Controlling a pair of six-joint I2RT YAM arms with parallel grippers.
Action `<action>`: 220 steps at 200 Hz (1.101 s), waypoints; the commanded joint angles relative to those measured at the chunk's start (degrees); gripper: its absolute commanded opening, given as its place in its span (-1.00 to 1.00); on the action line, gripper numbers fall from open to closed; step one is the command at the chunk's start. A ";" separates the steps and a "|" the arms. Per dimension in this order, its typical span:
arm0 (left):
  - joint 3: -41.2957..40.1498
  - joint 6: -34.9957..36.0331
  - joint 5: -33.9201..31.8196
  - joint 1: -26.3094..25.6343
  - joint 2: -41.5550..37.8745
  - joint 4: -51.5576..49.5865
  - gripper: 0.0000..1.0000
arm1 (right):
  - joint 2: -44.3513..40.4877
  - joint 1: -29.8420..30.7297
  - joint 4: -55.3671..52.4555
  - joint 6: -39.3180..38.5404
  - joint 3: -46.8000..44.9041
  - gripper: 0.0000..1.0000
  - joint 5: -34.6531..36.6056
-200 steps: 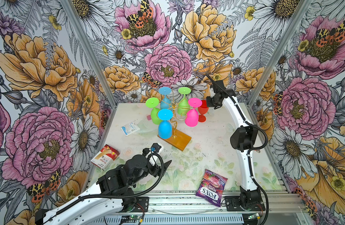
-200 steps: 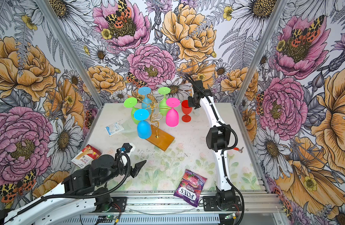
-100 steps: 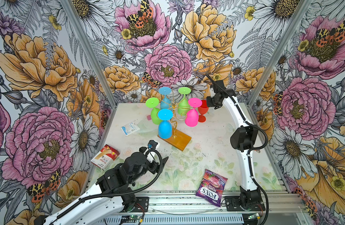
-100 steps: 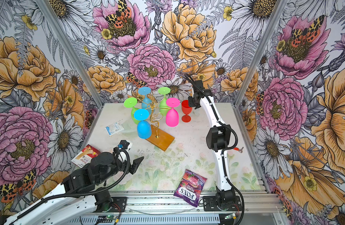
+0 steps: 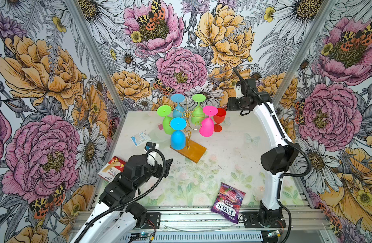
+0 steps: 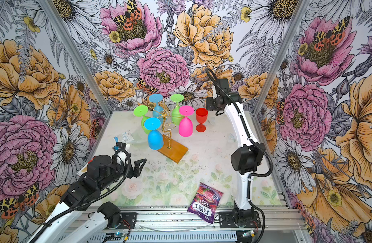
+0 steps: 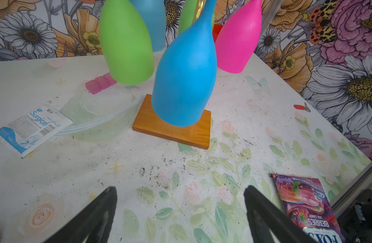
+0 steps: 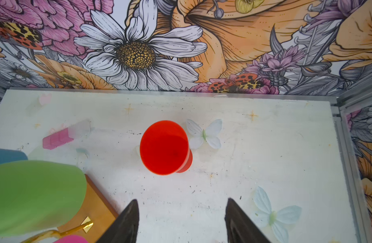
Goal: Take the wine glass off the wine glass rack
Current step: Pick up the wine glass from the wine glass rack.
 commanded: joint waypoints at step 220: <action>23.54 -33.40 26.55 15.51 23.06 10.79 0.70 | -36.67 0.35 27.61 6.71 -56.55 0.37 -23.80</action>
